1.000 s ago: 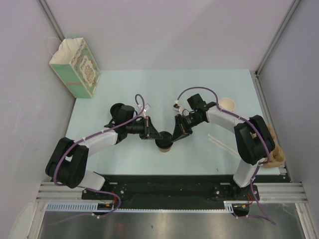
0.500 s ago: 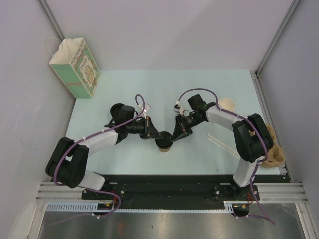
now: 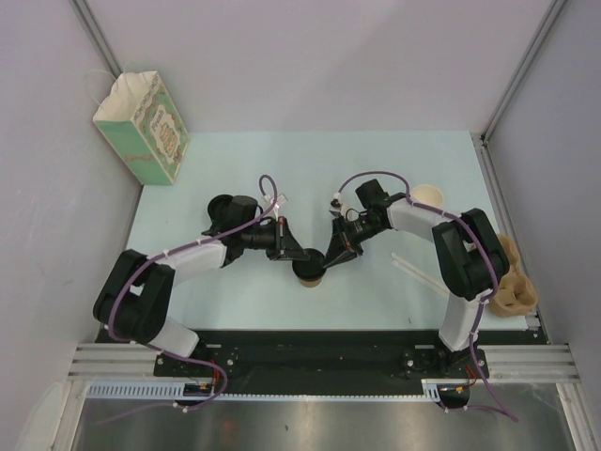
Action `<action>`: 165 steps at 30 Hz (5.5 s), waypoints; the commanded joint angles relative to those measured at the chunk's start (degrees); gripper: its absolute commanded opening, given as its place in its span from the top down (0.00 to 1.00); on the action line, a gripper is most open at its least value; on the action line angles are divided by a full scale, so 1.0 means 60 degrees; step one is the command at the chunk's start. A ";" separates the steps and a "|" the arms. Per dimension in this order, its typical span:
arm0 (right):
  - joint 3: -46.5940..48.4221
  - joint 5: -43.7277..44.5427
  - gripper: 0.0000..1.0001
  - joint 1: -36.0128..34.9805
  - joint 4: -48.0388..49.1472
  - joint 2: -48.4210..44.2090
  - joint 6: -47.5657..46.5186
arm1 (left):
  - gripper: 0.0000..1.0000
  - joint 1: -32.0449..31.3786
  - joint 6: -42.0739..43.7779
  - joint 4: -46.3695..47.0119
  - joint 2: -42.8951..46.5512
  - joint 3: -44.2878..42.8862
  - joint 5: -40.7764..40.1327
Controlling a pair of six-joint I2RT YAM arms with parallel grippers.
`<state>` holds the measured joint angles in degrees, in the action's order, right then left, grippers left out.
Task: Pack the takeout coffee
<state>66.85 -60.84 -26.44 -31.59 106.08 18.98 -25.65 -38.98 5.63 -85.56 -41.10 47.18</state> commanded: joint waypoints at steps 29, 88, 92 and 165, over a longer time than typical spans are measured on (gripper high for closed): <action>-0.0243 0.2054 0.88 0.0085 0.0417 0.0791 -0.0219 | 1.00 -0.0076 0.0608 -0.0718 -0.2014 -0.0034 -0.1110; 0.0943 0.0955 0.71 -0.0706 0.2146 -0.0411 0.0850 | 0.96 -0.0310 0.0652 -0.0118 0.0652 0.0552 0.0750; 0.0958 0.1159 0.75 -0.0648 0.2088 -0.0015 0.0835 | 0.98 -0.0325 0.0871 -0.0438 0.0432 0.0449 0.0502; 0.1544 0.1688 0.59 0.0275 -0.0564 -0.1128 -0.1069 | 0.42 0.0510 0.0946 -0.1818 0.1414 0.0025 -0.0451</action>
<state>74.43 -51.20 -25.36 -32.95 100.53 14.50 -22.74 -32.14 -10.13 -75.72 -38.81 44.49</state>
